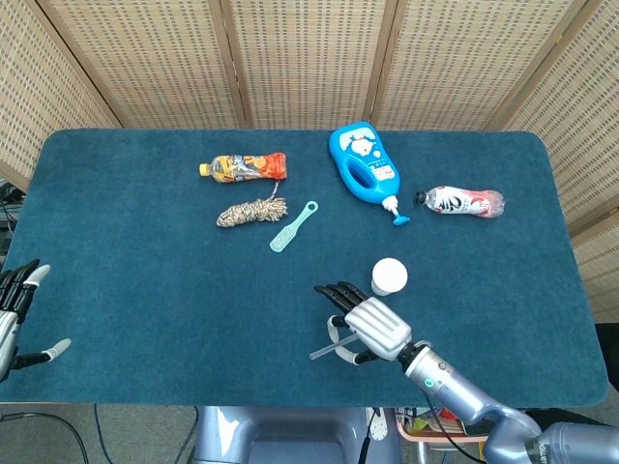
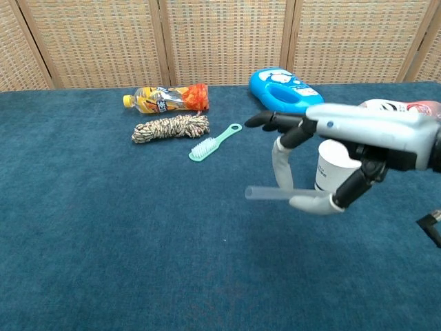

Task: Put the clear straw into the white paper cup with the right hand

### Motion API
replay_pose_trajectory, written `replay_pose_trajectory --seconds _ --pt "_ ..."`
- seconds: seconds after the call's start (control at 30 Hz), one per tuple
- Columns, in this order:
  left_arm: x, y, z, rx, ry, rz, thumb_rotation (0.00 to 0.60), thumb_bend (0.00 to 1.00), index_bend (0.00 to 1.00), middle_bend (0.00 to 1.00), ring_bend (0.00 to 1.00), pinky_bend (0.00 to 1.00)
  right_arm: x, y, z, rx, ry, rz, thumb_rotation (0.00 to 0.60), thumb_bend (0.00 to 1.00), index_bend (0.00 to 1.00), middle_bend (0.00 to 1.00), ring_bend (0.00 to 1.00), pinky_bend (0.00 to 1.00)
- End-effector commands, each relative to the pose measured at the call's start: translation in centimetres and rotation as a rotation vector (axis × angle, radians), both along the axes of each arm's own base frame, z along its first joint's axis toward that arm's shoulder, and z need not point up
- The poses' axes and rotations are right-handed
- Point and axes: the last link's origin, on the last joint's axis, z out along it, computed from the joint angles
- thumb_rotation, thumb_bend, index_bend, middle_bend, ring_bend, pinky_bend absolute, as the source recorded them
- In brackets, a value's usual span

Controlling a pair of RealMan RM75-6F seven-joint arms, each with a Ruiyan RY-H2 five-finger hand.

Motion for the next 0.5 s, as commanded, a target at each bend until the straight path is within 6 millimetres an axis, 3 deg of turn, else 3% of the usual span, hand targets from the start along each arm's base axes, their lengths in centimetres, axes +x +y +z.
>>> replay_pose_trajectory --seconds 0.03,0.27,0.5 --pt "0.0 0.0 -0.1 -0.002 0.002 0.000 0.600 0.11 0.00 0.00 0.00 0.00 1.6 -2.2 3.5 -0.019 -0.179 -0.128 0.600 0.43 0.63 0.07 0.00 0.00" --pt "0.0 0.2 -0.1 -0.005 0.001 0.006 0.600 0.11 0.00 0.00 0.00 0.00 1.7 -5.8 5.7 -0.017 -0.386 -0.352 0.600 0.45 0.64 0.11 0.00 0.00" --pt "-0.2 0.5 -0.1 -0.002 0.002 0.020 0.600 0.11 0.00 0.00 0.00 0.00 0.8 -8.2 5.2 -0.020 -0.476 -0.503 0.600 0.45 0.64 0.13 0.00 0.00"
